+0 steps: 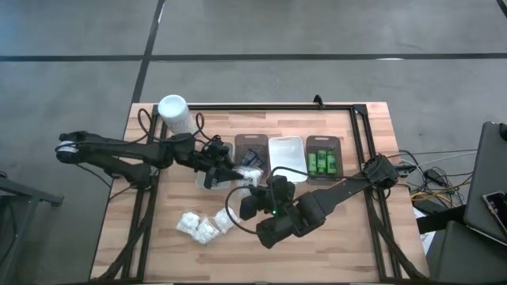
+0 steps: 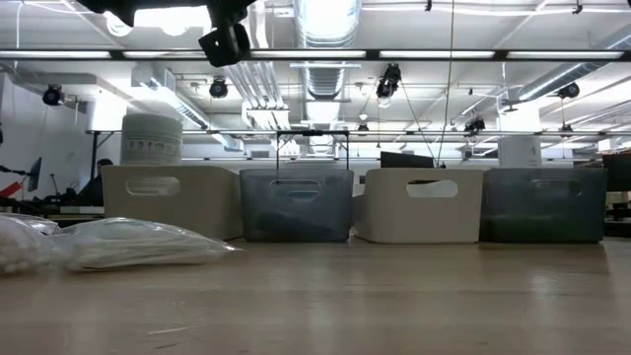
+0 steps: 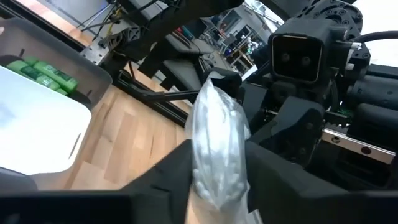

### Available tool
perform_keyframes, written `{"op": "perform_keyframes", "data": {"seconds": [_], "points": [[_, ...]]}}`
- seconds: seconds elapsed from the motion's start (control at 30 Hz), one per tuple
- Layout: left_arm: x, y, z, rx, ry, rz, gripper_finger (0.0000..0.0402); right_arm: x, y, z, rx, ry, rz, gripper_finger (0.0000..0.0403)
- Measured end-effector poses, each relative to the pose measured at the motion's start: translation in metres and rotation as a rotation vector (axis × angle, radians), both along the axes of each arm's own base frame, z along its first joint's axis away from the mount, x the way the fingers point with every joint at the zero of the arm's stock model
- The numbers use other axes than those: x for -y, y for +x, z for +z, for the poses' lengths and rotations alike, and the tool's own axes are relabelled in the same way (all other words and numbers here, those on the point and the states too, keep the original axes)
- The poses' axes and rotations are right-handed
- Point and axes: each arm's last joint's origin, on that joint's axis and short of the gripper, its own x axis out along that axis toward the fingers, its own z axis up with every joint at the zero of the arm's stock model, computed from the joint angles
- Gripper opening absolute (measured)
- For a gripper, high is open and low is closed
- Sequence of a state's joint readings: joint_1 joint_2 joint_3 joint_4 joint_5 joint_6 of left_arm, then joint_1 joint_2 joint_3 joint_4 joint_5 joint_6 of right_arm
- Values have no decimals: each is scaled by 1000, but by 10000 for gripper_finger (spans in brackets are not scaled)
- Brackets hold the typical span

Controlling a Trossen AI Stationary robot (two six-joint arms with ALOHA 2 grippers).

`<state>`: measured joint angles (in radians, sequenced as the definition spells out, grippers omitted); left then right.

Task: Pick & Place Travel size toiletries
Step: Put the transparent cotton pack into the white bin

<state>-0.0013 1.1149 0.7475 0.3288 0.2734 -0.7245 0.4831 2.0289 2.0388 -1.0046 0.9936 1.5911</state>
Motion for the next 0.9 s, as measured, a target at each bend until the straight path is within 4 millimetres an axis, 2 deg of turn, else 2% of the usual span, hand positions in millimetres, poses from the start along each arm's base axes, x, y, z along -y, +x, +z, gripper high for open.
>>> {"op": "perform_keyframes", "data": {"seconds": [0.23,0.57,0.73,0.9], "points": [[0,0,0,17,72,-5,30,-1,2,0,-15,38,39,69],[-2,0,-5,-8,154,47,32,-1,-3,-1,-72,92,76,201],[-3,0,-6,-25,175,88,28,5,-28,3,-147,191,-17,252],[-4,0,-8,-46,203,131,30,3,-49,6,-167,254,-117,286]]}}
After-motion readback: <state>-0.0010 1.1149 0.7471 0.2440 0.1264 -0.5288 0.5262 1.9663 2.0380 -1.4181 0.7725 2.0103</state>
